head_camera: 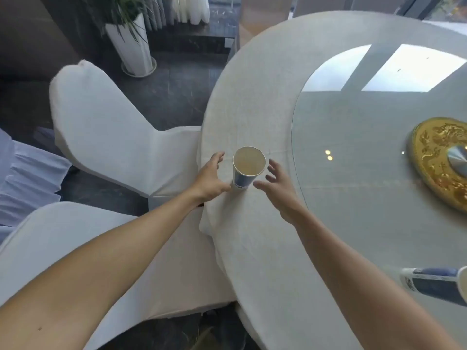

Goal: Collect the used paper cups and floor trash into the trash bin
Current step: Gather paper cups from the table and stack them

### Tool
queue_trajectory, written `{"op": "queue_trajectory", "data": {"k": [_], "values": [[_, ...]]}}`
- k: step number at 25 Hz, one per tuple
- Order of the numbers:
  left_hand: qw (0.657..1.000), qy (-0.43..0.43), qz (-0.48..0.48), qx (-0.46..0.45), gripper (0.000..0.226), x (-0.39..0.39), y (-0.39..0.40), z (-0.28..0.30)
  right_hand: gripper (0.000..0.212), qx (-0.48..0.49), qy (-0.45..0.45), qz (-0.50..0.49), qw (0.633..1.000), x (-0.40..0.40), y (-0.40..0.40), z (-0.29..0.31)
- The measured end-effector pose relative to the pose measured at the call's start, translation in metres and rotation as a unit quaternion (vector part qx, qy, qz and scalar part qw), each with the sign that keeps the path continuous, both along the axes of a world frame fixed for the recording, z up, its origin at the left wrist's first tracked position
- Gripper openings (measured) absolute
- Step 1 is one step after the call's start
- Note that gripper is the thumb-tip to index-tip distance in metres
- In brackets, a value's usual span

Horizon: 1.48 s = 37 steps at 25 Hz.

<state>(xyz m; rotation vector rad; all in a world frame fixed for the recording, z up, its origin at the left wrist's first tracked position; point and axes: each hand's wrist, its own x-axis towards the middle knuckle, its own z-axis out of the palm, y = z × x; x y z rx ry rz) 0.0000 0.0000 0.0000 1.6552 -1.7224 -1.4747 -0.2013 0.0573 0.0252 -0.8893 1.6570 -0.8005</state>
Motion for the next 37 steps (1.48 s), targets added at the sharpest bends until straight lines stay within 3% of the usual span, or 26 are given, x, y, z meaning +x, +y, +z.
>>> {"op": "queue_trajectory", "data": {"k": [3, 5, 10, 15, 20, 27, 33, 37], "values": [[0.999, -0.024, -0.024, 0.015, 0.108, -0.001, -0.018, -0.017, 0.088, 0.016, -0.078, -0.041, 0.996, 0.002, -0.016, -0.005], [0.999, -0.013, -0.032, 0.021, 0.106, -0.006, -0.026, -0.028, 0.075, 0.038, -0.119, -0.049, 0.991, 0.007, -0.021, -0.007], [0.999, 0.044, -0.006, 0.006, 0.092, -0.022, -0.024, -0.03, 0.036, 0.041, -0.131, -0.088, 0.987, 0.015, -0.019, -0.002], [0.996, 0.068, -0.027, -0.041, 0.083, -0.039, -0.003, -0.01, 0.027, 0.035, -0.118, -0.128, 0.984, 0.004, 0.015, 0.018], [0.99, 0.103, -0.101, 0.003, 0.068, -0.08, 0.045, 0.02, 0.021, 0.013, -0.119, -0.166, 0.979, -0.035, 0.078, 0.043], [0.987, 0.093, -0.131, -0.009, 0.077, -0.145, 0.12, 0.042, 0.029, -0.024, -0.028, -0.194, 0.98, -0.1, 0.161, 0.068], [0.993, 0.056, -0.064, -0.081, 0.08, -0.206, 0.183, 0.063, 0.041, -0.071, 0.11, -0.173, 0.976, -0.169, 0.237, 0.094], [0.993, 0.049, -0.071, -0.077, 0.075, -0.238, 0.223, 0.069, 0.03, -0.103, 0.179, -0.201, 0.958, -0.222, 0.283, 0.099]]}}
